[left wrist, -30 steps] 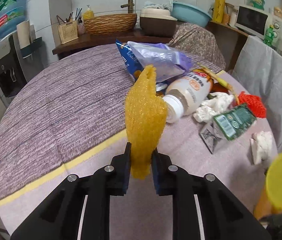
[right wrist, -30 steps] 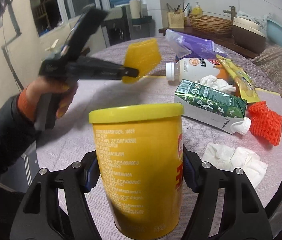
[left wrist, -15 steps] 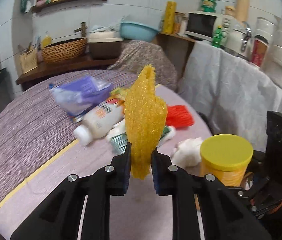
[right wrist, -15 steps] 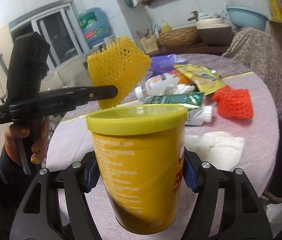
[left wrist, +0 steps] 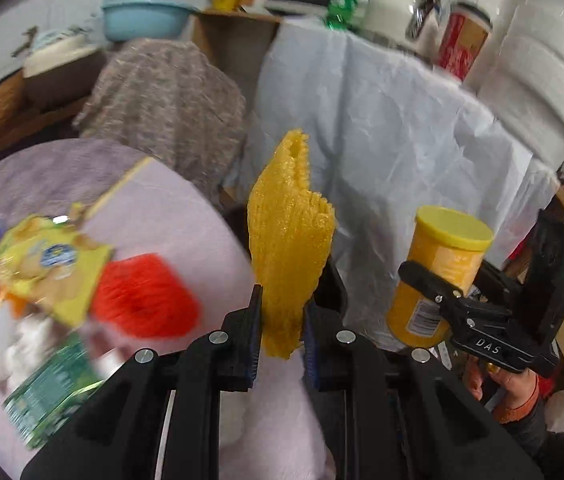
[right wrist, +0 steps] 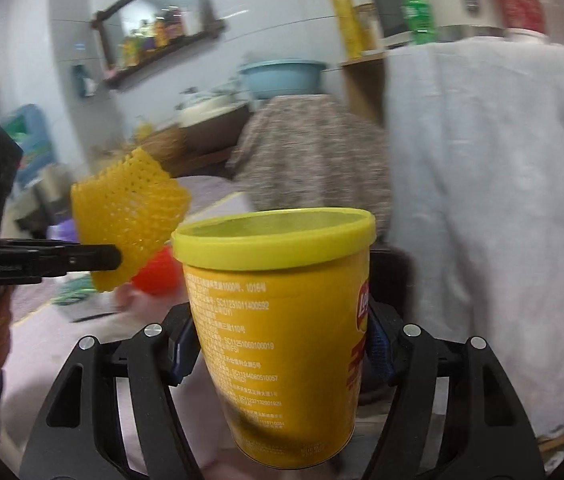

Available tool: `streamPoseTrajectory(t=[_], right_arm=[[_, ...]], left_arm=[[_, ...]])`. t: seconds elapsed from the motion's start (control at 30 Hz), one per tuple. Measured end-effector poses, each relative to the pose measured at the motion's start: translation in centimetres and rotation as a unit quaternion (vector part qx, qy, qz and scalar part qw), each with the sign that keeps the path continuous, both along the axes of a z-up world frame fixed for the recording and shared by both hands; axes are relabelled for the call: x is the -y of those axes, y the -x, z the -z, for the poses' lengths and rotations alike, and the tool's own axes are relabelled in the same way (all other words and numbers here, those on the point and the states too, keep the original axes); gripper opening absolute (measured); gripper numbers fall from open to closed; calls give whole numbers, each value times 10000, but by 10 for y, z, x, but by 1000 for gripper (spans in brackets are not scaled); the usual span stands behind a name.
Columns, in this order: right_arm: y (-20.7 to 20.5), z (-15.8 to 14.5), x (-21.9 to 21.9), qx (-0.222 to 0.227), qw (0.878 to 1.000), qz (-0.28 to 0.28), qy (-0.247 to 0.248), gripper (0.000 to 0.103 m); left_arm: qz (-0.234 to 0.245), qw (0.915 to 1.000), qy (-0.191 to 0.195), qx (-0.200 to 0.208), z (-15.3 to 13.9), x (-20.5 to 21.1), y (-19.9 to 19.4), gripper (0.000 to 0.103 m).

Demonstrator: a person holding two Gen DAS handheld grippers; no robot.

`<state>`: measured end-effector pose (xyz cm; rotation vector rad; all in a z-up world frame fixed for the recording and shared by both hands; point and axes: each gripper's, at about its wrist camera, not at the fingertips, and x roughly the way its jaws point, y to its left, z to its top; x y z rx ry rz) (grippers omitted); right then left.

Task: Collect trash
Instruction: 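Drop yellow net into black bin with left tool while right tool carries can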

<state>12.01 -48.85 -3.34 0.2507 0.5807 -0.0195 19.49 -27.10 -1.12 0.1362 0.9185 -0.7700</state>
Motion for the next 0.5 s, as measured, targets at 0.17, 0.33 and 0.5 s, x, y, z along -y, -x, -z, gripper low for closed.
streamPoseTrajectory(t=[0.17,0.33,0.5], right_arm=[[-10,29,45,-239,9985,486,-23,67],[-21,60,78,-513,9961,687,-214,67],[-27,81,92,-712,9939,771,-328,67]], left_arm=[[87,9963,-230,-819,38,68,-23,19],[-115,9898,-660,-1256,78,103,-47,19],[-474,9821,-982,-1535,111,123,-57,19]])
